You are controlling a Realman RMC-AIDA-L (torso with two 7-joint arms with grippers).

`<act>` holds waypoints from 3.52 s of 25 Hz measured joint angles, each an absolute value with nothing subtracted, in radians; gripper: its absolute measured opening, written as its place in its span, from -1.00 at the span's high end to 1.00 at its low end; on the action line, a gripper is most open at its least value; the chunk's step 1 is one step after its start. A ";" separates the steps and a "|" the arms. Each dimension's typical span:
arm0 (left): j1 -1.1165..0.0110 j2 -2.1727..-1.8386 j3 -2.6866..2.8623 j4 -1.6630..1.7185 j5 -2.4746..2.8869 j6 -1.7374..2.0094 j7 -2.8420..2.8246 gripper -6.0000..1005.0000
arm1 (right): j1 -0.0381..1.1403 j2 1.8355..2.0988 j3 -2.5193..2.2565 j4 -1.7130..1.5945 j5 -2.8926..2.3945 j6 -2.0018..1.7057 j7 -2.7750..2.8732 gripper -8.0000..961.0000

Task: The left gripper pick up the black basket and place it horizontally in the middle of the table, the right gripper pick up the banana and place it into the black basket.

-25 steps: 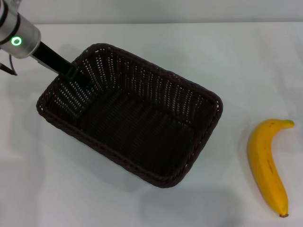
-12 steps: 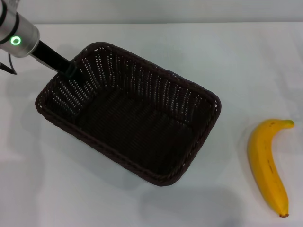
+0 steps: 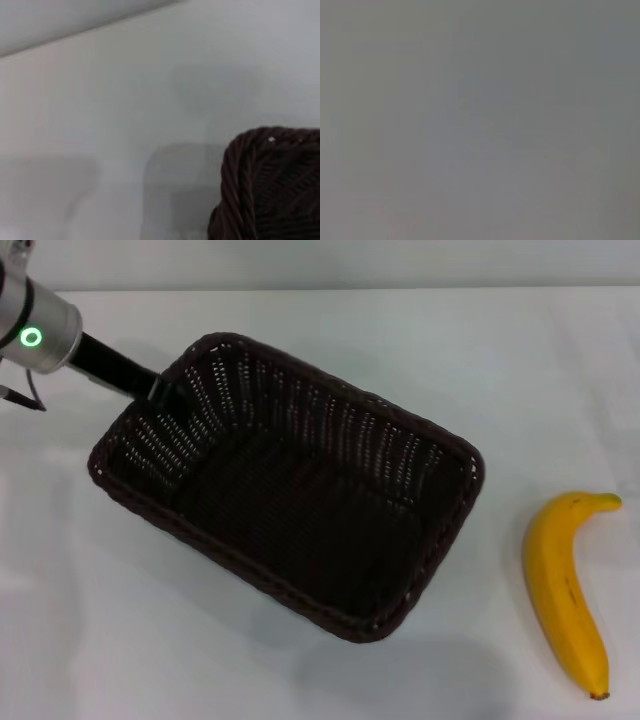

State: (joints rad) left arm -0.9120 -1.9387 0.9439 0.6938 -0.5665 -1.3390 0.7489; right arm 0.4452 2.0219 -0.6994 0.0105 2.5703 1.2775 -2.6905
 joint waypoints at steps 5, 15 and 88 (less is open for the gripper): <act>-0.866 -1.922 0.904 0.672 -0.682 -1.340 0.786 0.64 | 0.445 2.020 -0.699 0.008 2.571 1.278 -2.691 -0.73; -0.750 -1.898 0.760 0.627 -0.919 -1.366 0.819 0.69 | 0.443 2.018 -0.699 -0.001 2.571 1.273 -2.691 -0.73; -0.694 -1.944 0.563 0.491 -0.952 -1.249 0.823 -0.30 | 0.486 2.016 -0.701 -0.094 2.571 1.226 -2.691 -0.72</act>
State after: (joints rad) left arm -0.6941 -1.9444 0.5625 0.4915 -0.9523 -1.2491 0.8232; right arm 0.4863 2.0158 -0.7010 -0.0937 2.5709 1.2263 -2.6906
